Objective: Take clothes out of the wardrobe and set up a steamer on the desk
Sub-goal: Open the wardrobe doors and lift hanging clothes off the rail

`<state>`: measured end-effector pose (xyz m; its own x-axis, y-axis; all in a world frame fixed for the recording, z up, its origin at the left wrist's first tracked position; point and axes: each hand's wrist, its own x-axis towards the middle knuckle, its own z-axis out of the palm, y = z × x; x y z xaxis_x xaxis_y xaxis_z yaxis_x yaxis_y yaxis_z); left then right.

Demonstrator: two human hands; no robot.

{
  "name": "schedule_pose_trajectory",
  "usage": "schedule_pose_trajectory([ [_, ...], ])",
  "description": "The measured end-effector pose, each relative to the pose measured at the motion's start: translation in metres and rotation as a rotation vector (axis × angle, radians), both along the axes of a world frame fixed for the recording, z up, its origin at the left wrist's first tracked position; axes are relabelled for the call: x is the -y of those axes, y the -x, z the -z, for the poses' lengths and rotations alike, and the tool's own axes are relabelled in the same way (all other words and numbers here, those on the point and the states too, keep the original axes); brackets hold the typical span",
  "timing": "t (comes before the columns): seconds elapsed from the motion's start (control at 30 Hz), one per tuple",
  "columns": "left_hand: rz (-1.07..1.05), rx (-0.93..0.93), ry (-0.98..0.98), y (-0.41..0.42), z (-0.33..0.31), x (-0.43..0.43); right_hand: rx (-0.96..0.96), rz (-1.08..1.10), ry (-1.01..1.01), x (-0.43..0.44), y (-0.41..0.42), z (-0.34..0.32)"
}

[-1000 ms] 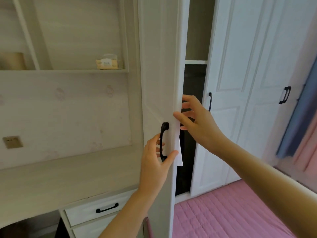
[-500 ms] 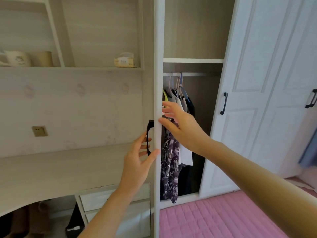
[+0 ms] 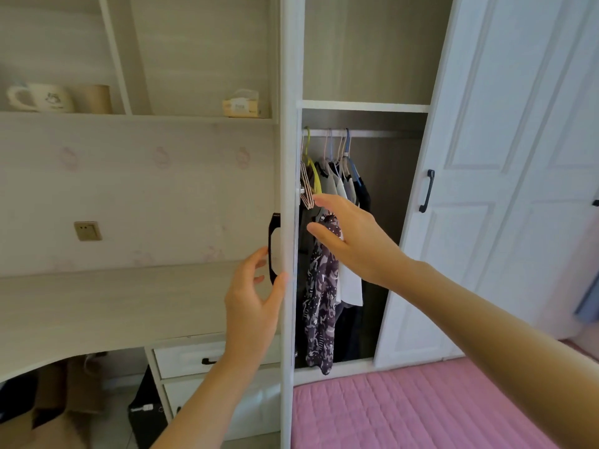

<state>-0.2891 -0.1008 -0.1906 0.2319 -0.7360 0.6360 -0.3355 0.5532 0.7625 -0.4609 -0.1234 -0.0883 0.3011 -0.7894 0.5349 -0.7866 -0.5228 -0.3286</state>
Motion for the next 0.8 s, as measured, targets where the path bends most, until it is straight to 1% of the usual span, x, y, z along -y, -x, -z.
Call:
schedule_pose_trajectory([
  [0.1,-0.117,0.053,0.127,0.011,0.001,-0.01,-0.022,0.03,-0.018,-0.002,0.022,0.002],
  [0.2,-0.185,0.186,0.315,0.025,-0.003,-0.014,-0.03,0.065,-0.062,0.005,0.042,0.006],
  [0.27,-0.198,0.257,0.397,0.038,-0.008,-0.013,-0.038,0.08,-0.091,0.012,0.057,0.01],
  [0.33,-0.183,0.324,0.426,0.053,-0.012,-0.009,-0.052,0.087,-0.102,0.019,0.071,0.013],
  [0.4,-0.161,0.399,0.402,0.068,-0.014,-0.002,-0.069,0.097,-0.103,0.026,0.085,0.017],
  [0.47,-0.145,0.449,0.319,0.082,-0.016,0.01,-0.063,0.115,-0.119,0.033,0.097,0.021],
  [0.63,-0.153,0.493,0.128,0.111,-0.018,0.052,-0.068,0.149,-0.144,0.058,0.12,0.031],
  [0.8,-0.177,0.578,0.015,0.132,-0.022,0.117,-0.093,0.189,-0.16,0.098,0.133,0.035],
])
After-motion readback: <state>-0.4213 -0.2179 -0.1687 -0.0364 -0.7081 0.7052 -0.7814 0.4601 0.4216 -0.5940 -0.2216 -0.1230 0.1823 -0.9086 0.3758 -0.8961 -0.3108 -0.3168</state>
